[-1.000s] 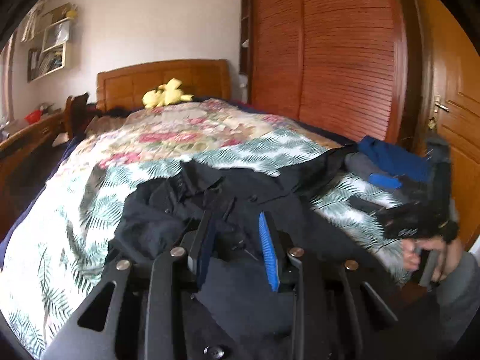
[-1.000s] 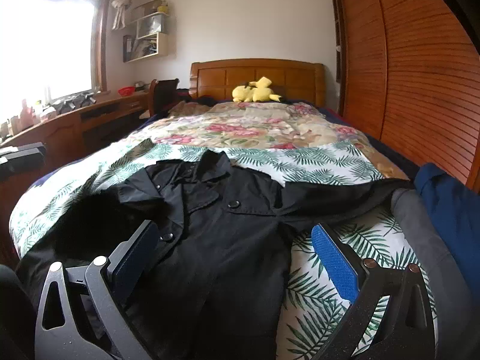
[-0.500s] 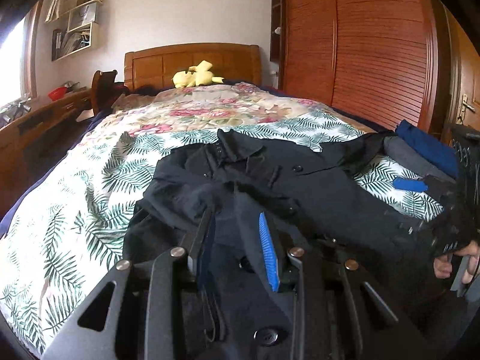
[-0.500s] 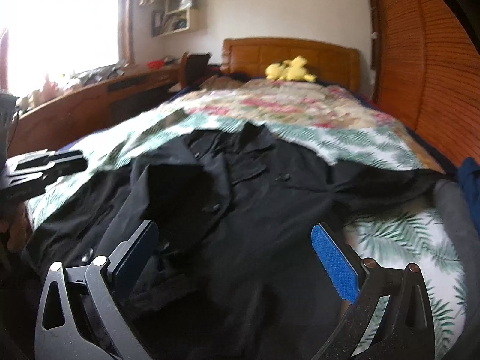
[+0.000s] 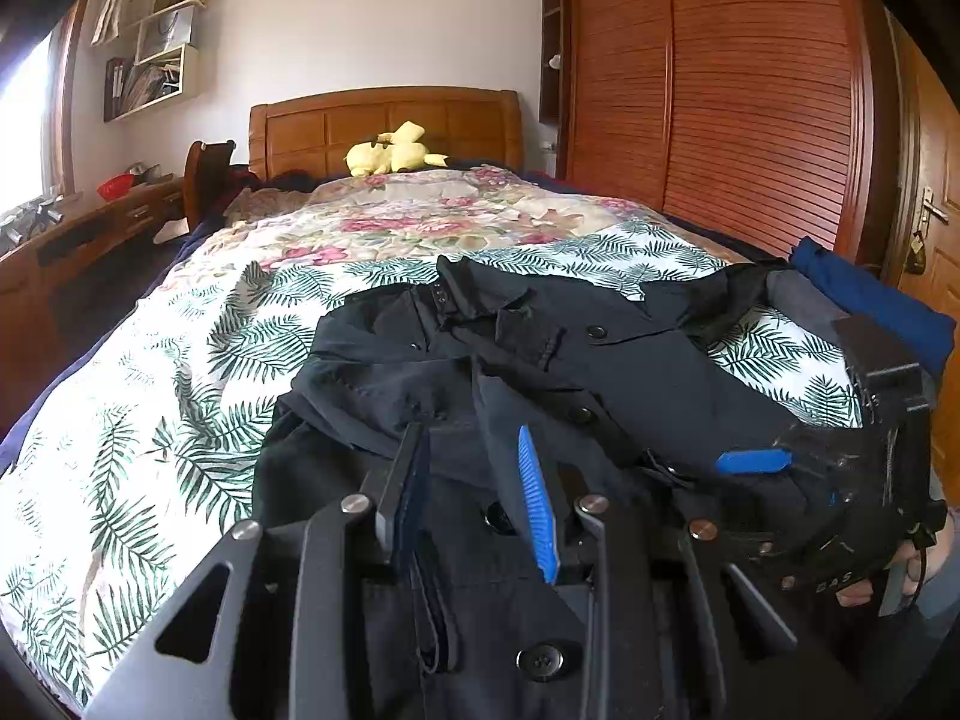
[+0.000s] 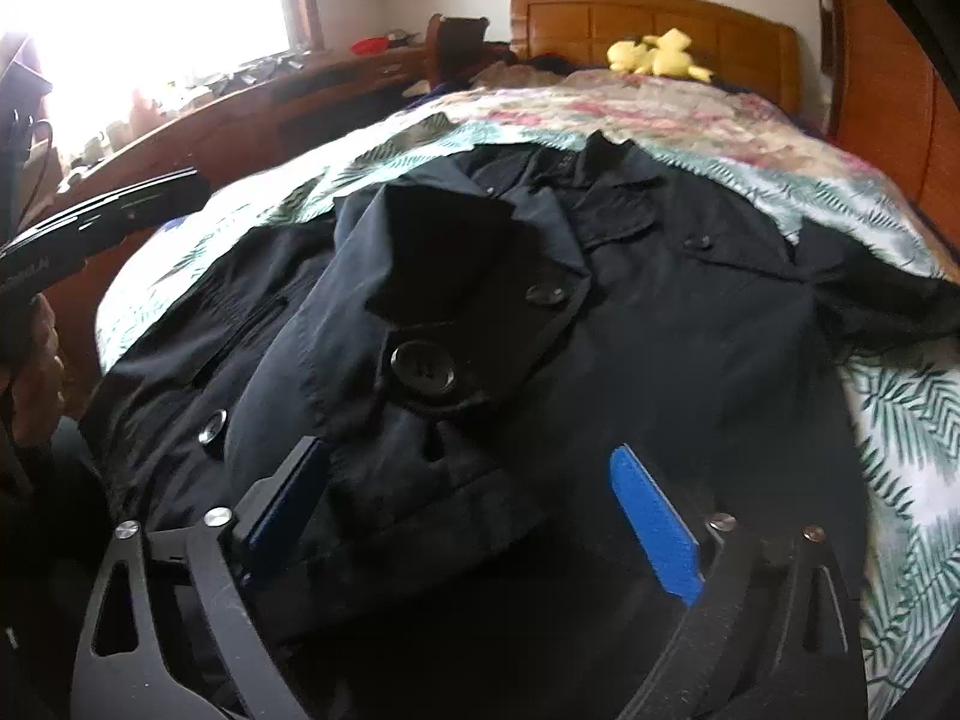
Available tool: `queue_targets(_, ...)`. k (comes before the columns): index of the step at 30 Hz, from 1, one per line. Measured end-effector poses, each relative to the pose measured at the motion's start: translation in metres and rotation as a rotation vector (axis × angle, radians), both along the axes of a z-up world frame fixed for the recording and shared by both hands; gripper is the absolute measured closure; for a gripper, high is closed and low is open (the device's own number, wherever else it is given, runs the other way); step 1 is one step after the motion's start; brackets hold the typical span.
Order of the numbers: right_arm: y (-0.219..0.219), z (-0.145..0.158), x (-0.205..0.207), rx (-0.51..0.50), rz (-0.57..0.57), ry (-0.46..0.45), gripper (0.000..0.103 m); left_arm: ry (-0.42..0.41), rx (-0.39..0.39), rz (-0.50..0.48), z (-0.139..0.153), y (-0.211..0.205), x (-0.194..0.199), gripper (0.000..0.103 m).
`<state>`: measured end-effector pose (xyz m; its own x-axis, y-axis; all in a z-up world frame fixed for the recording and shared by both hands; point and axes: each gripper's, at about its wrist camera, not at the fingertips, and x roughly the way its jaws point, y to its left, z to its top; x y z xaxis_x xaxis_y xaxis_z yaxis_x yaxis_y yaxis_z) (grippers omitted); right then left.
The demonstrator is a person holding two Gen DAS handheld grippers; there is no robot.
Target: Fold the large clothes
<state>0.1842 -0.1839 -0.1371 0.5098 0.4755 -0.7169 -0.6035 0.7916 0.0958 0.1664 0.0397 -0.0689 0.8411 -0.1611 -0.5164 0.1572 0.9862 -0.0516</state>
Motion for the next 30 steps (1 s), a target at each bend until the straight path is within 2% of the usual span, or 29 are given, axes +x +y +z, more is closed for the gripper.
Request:
queue_targets(1,0.001,-0.001,0.000,0.007,0.009,0.011,0.014,-0.002,0.000,-0.001,0.001,0.000,-0.001,0.074)
queue_targets(3,0.003,-0.004,-0.001,0.011,0.035,0.029,0.029,-0.005,0.000,-0.002,0.001,0.000,-0.001,0.074)
queue_targets(4,0.004,-0.005,-0.002,0.007,0.047,0.031,0.034,-0.004,0.000,-0.002,0.001,0.000,-0.001,0.074)
queue_targets(6,0.006,-0.004,-0.005,-0.006,0.069,0.024,0.053,-0.005,-0.002,-0.003,0.001,0.000,-0.002,0.074)
queue_targets(7,0.007,-0.004,-0.007,-0.010,0.075,0.020,0.059,-0.005,-0.002,-0.003,0.001,0.000,-0.002,0.074)
queue_targets(8,0.007,-0.003,-0.007,-0.012,0.080,0.017,0.071,-0.005,-0.003,-0.003,0.001,0.000,-0.002,0.074)
queue_targets(9,0.006,-0.002,-0.008,-0.010,0.087,0.016,0.079,-0.006,-0.004,-0.003,0.001,0.000,-0.002,0.074)
queue_targets(12,0.000,0.004,-0.012,0.017,0.104,0.028,0.094,-0.011,-0.010,-0.004,0.002,0.000,-0.003,0.074)
queue_targets(16,-0.014,0.022,-0.027,0.066,0.102,0.007,0.097,-0.018,-0.017,-0.005,0.005,0.000,-0.005,0.074)
queue_targets(23,-0.050,0.055,-0.049,0.109,0.011,-0.080,0.098,-0.032,-0.020,-0.012,0.009,0.000,-0.009,0.074)
queue_targets(30,-0.081,0.059,-0.060,0.044,-0.120,-0.120,0.099,-0.031,-0.021,-0.013,0.009,0.002,-0.011,0.074)
